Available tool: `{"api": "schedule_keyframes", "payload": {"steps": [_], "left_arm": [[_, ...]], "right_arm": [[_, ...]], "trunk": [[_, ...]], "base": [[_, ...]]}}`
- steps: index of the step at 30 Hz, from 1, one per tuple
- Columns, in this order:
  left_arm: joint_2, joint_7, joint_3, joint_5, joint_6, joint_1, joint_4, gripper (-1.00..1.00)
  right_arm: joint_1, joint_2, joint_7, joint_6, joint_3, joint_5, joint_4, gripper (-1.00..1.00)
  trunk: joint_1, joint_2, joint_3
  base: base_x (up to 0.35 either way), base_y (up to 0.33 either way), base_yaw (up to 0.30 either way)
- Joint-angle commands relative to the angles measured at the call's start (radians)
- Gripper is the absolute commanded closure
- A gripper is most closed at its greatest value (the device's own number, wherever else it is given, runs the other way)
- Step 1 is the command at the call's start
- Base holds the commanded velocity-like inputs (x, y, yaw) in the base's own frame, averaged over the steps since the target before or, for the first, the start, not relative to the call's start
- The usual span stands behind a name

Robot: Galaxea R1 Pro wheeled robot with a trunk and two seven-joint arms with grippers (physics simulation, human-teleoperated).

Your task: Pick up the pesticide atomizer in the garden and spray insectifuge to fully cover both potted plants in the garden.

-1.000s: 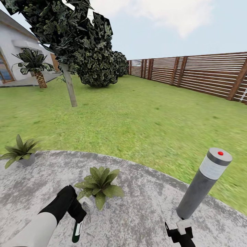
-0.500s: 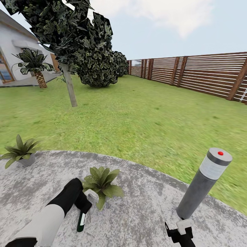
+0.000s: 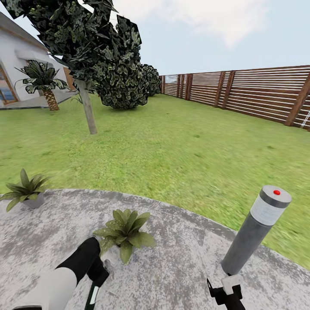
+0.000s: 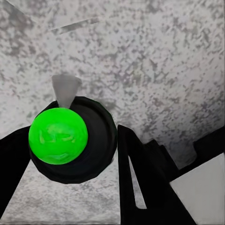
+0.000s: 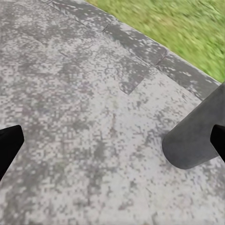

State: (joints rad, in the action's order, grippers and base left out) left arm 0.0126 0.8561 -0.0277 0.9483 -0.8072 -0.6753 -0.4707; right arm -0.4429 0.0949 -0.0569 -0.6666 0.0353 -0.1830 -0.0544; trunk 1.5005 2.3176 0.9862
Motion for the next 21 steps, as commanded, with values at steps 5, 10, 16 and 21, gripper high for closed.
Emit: {"api": "schedule_keyframes", "payload": {"steps": [5,10,16,21], "left_arm": [[-0.010,-0.012,-0.012,-0.003,-0.010,-0.010,0.002,1.00],[-0.014,-0.012,-0.012,-0.004,-0.013,-0.025,-0.018,1.00],[-0.003,-0.014,-0.012,-0.002,-0.009,-0.015,-0.020,1.00],[-0.002,-0.015,-0.012,-0.001,-0.009,-0.015,-0.018,1.00]], "right_arm": [[0.000,0.000,-0.006,-0.002,0.003,-0.006,0.001,-1.00],[0.000,0.000,-0.006,-0.002,0.003,-0.006,0.001,-1.00],[0.000,0.000,-0.006,-0.002,0.003,-0.006,0.001,-1.00],[0.000,0.000,-0.006,-0.002,0.003,-0.006,0.001,-1.00]], "trunk": [[0.000,0.000,0.001],[0.000,0.000,0.001],[0.000,0.000,0.001],[0.000,0.000,0.001]], "base": [[0.000,0.000,0.000],[0.000,0.000,0.000],[0.001,-0.005,0.000],[0.063,-0.208,0.000]]}}
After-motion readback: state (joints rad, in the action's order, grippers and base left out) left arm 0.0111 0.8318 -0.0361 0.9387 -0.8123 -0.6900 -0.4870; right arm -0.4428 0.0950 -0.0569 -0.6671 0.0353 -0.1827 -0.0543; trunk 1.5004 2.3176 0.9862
